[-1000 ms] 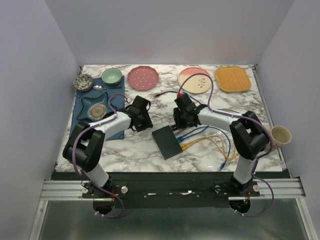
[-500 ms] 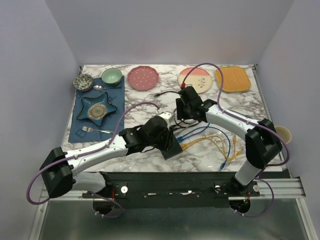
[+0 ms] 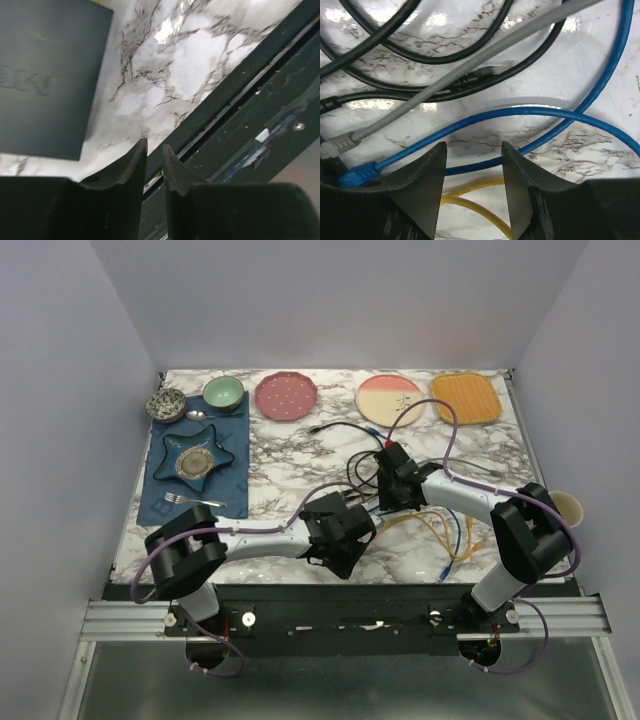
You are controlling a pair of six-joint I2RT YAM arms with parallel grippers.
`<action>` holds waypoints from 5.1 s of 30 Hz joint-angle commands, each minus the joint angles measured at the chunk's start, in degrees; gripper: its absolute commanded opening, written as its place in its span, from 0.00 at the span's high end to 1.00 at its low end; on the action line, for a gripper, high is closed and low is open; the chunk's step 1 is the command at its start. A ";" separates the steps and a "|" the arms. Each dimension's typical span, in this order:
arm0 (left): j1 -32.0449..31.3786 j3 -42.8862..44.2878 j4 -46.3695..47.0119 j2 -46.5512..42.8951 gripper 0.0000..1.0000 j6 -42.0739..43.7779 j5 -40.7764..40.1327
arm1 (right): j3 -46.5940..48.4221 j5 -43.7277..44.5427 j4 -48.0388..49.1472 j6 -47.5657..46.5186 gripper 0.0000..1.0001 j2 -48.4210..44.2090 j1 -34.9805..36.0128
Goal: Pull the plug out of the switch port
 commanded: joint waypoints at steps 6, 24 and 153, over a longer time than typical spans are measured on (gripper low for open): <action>3.00 2.65 -2.49 10.18 0.82 -4.09 -1.45 | -8.07 -3.70 2.14 3.66 0.48 -4.70 -0.25; 27.53 3.25 -2.05 6.93 0.74 -10.86 -2.94 | -0.96 -17.07 2.75 6.74 0.48 -2.69 9.59; 47.93 29.54 11.66 20.38 0.72 -22.46 3.84 | 1.15 -2.04 2.03 10.14 0.42 -12.00 -2.69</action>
